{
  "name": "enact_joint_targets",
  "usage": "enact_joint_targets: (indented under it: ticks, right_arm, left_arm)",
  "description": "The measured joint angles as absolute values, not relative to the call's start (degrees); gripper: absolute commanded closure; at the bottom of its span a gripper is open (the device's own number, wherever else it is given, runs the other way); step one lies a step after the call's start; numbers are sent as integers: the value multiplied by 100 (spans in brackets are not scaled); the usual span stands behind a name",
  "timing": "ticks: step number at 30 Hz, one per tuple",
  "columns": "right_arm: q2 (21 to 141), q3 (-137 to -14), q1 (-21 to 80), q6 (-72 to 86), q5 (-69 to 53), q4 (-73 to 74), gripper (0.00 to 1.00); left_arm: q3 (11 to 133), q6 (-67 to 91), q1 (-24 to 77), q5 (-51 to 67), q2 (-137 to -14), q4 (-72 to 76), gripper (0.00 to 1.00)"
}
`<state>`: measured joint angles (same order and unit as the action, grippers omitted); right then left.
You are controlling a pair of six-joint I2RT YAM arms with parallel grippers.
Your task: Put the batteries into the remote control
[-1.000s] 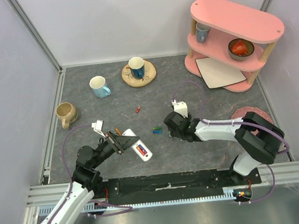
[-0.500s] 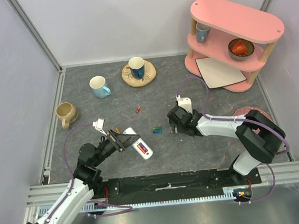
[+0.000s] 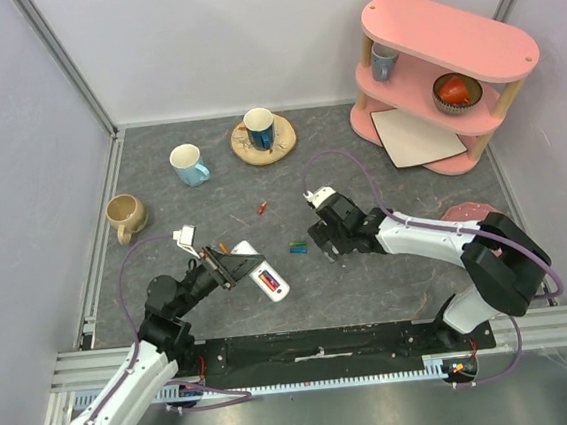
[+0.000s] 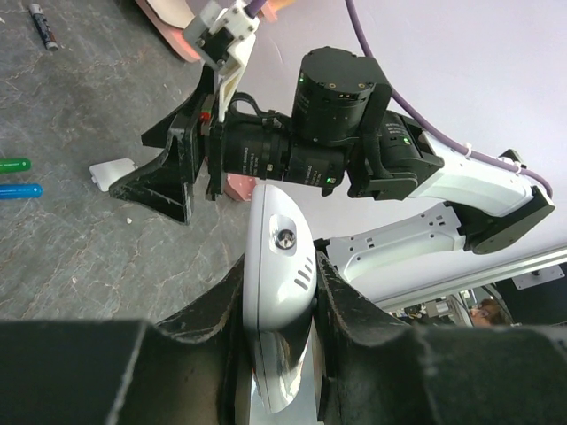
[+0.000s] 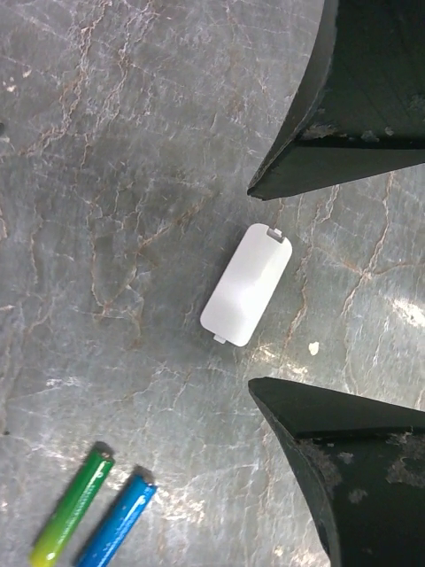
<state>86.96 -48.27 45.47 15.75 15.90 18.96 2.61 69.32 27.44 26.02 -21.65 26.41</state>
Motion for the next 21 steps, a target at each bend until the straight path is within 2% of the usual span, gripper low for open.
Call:
enact_joint_targets:
  ticks: [15,21]
  right_arm:
    - [9087,-4941,4547,1050,1723,2213,17]
    - [9341,-5159,4484,1251,1984,2191,24]
  left_arm:
    - [261,6934,2744,2606,-1949,2652,98]
    - [259,6934,2744,2604,-1949,2655,98]
